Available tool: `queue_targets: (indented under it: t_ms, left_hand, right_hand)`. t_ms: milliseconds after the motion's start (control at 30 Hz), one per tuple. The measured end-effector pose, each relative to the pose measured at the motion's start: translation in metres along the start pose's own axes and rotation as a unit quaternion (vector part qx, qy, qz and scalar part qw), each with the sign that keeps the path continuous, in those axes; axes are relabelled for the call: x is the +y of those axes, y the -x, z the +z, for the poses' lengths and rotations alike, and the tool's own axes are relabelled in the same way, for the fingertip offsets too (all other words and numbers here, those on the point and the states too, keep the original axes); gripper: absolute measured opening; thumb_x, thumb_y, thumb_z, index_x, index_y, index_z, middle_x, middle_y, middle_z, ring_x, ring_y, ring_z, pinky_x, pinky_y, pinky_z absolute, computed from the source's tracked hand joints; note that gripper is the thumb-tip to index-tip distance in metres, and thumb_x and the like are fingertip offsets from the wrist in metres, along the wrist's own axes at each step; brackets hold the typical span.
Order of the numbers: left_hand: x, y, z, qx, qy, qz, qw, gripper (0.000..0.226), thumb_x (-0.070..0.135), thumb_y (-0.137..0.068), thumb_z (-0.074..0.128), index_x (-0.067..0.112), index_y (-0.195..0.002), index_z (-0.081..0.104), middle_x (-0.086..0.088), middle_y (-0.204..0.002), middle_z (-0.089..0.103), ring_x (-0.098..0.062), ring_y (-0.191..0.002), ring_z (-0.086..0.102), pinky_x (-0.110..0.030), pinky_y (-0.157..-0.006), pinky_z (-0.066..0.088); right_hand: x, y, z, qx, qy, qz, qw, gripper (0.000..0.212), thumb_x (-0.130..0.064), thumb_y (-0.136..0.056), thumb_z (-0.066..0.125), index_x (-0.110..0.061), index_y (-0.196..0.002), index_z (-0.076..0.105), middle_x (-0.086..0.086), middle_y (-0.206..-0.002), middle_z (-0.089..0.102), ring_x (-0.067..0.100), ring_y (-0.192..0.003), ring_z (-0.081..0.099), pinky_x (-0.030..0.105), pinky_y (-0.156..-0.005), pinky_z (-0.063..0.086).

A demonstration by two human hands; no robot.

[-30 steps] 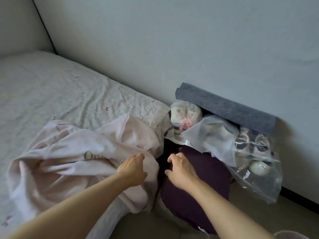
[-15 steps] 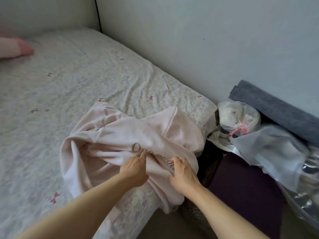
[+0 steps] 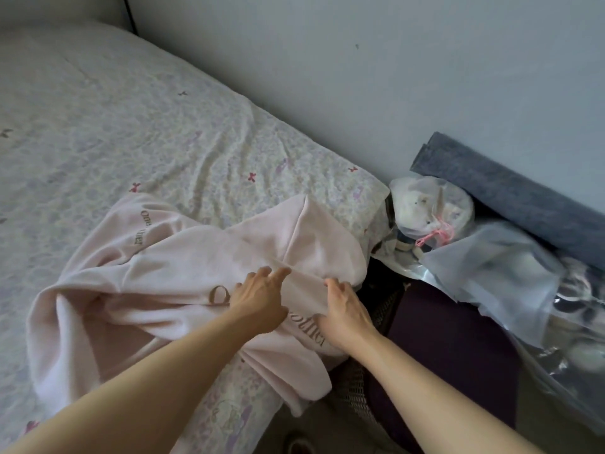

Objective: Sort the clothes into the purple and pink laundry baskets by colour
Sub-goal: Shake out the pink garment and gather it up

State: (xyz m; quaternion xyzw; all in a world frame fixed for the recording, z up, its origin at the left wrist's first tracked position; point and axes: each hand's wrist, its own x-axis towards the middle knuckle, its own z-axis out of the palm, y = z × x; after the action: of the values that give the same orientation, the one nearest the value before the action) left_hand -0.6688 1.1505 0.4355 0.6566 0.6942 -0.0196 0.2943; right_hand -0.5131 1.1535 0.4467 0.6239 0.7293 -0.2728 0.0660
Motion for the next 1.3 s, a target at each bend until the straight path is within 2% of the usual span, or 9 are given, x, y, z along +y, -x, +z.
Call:
queue_targets:
  t_ms: [133,467,600,700,800,933,1000,1200,1300]
  left_hand:
    - [0.015,-0.033,0.003,-0.002,0.010,-0.005,1.000,0.075,0.033,-0.086,0.059,0.032,-0.148,0.017,-0.001,-0.147,0.033,-0.025,-0.131,0.037,-0.040,-0.104,0.032]
    - [0.047,-0.129,0.023,0.080,0.011,-0.079,0.994,0.068,0.046,-0.091,0.051,0.037,-0.147,0.015,-0.006,-0.151,0.015,-0.024,-0.139,0.021,-0.041,-0.108,0.027]
    - [0.047,-0.159,0.035,0.138,0.025,-0.158,0.978,0.074,0.045,-0.086,0.059,0.026,-0.143,0.015,-0.005,-0.140,0.024,-0.026,-0.130,0.031,-0.040,-0.100,0.032]
    - [0.038,-0.176,0.046,0.131,0.032,-0.205,0.969,0.060,0.041,-0.085,0.062,0.016,-0.130,0.032,-0.006,-0.132,0.035,-0.026,-0.124,0.035,-0.038,-0.096,0.035]
    - [0.028,-0.185,0.050,0.142,0.046,-0.233,0.961,0.025,0.022,-0.093,0.048,0.011,-0.116,0.046,-0.009,-0.125,0.042,-0.027,-0.119,0.038,-0.037,-0.090,0.038]
    - [0.027,-0.181,0.044,0.142,0.064,-0.228,0.961,0.020,0.017,-0.097,0.042,0.009,-0.113,0.051,-0.011,-0.118,0.047,-0.029,-0.116,0.045,-0.038,-0.085,0.040]
    - [0.030,-0.174,0.037,0.146,0.096,-0.238,0.955,0.019,0.019,-0.095,0.045,0.010,-0.109,0.053,-0.010,-0.113,0.051,-0.029,-0.112,0.049,-0.038,-0.085,0.041]
    - [0.037,-0.138,0.006,0.170,0.282,-0.306,0.893,0.004,0.014,-0.086,0.053,0.015,-0.083,0.054,0.000,-0.081,0.053,-0.020,-0.079,0.050,-0.026,-0.068,0.036]
    - [0.042,-0.117,-0.006,0.174,0.386,-0.311,0.851,0.017,0.009,-0.081,0.054,0.017,-0.068,0.046,0.000,-0.068,0.051,-0.017,-0.064,0.047,-0.025,-0.054,0.035]
  right_hand:
    - [0.014,-0.031,-0.011,0.005,-0.023,0.000,1.000,0.062,-0.022,-0.090,0.059,-0.010,-0.140,0.024,0.013,-0.135,0.040,0.029,-0.124,0.043,0.035,-0.096,0.043]
    - [0.057,-0.132,-0.015,-0.007,-0.056,-0.010,0.998,0.079,-0.021,-0.090,0.057,-0.017,-0.150,0.007,0.011,-0.144,0.033,0.028,-0.134,0.031,0.036,-0.105,0.034]
    - [0.067,-0.160,0.001,-0.012,-0.058,-0.007,0.998,0.087,-0.031,-0.087,0.061,-0.017,-0.151,0.003,0.013,-0.152,0.017,0.030,-0.141,0.018,0.039,-0.112,0.028]
    - [0.066,-0.173,0.014,-0.009,-0.032,0.001,0.999,0.095,-0.046,-0.078,0.068,-0.015,-0.147,0.012,0.013,-0.150,0.013,0.031,-0.140,0.014,0.039,-0.112,0.025]
    - [0.063,-0.181,0.020,0.031,0.023,-0.006,0.999,0.071,-0.048,-0.077,0.068,-0.010,-0.129,0.037,0.010,-0.134,0.028,0.030,-0.125,0.029,0.035,-0.106,0.030]
    - [0.059,-0.186,0.023,0.065,0.070,-0.021,0.995,0.027,-0.024,-0.092,0.055,-0.010,-0.115,0.054,0.010,-0.127,0.037,0.029,-0.117,0.036,0.033,-0.097,0.036]
    - [0.057,-0.183,0.024,0.053,0.063,-0.024,0.996,0.024,-0.016,-0.092,0.051,-0.010,-0.115,0.056,0.010,-0.128,0.036,0.030,-0.118,0.035,0.033,-0.096,0.037]
    - [0.027,-0.162,-0.009,0.061,-0.039,-0.025,0.997,0.069,-0.024,-0.081,0.066,-0.008,-0.135,0.026,0.015,-0.136,0.028,0.029,-0.124,0.037,0.030,-0.099,0.037]
    - [0.007,-0.157,-0.032,0.076,-0.022,-0.055,0.995,0.098,-0.024,-0.078,0.069,-0.008,-0.148,0.002,0.015,-0.148,0.018,0.030,-0.135,0.028,0.034,-0.111,0.025]
